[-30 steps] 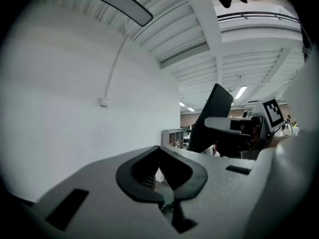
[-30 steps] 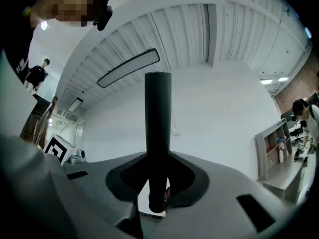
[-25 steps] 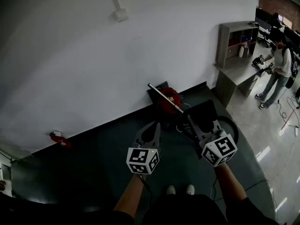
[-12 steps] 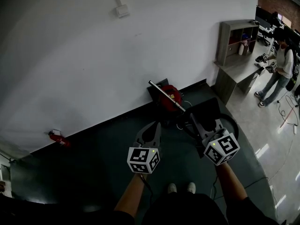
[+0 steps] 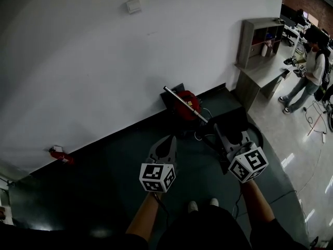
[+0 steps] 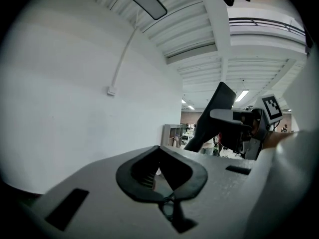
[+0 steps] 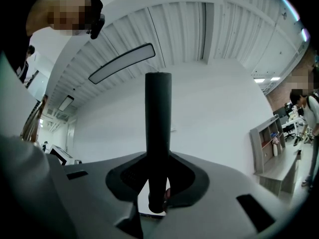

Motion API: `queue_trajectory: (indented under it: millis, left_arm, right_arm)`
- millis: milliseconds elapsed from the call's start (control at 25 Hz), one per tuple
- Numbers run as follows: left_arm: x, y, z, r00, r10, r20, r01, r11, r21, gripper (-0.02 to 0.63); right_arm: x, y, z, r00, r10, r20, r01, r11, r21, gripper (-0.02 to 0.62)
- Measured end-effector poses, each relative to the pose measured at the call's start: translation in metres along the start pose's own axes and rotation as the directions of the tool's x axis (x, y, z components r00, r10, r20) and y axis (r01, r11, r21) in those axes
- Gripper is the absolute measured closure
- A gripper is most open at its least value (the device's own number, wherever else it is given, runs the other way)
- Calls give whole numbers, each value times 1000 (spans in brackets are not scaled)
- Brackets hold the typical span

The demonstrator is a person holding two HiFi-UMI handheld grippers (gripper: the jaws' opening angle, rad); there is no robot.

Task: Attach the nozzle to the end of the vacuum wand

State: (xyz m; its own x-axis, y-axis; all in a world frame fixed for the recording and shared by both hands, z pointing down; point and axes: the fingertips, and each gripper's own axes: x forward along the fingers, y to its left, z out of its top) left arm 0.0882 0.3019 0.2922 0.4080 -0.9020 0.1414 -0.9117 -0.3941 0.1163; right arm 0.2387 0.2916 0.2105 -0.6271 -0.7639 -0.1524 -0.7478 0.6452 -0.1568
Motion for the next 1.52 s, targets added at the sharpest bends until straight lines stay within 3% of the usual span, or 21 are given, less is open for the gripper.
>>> queue_trajectory:
  millis: [440, 760, 1520]
  left_arm:
    - [29, 23, -15, 999, -3, -34, 2, 1000, -23, 602]
    - [76, 44, -26, 997, 11, -72, -14, 999, -37, 602]
    - [191, 84, -22, 989, 95, -116, -103, 993, -63, 603]
  right_arm:
    - [24, -20, -16, 999, -23, -26, 23, 1000, 12, 502]
    - [66, -60, -31, 999, -15, -41, 17, 999, 40, 502]
    - [164, -151, -62, 991, 83, -103, -72, 991, 108, 502]
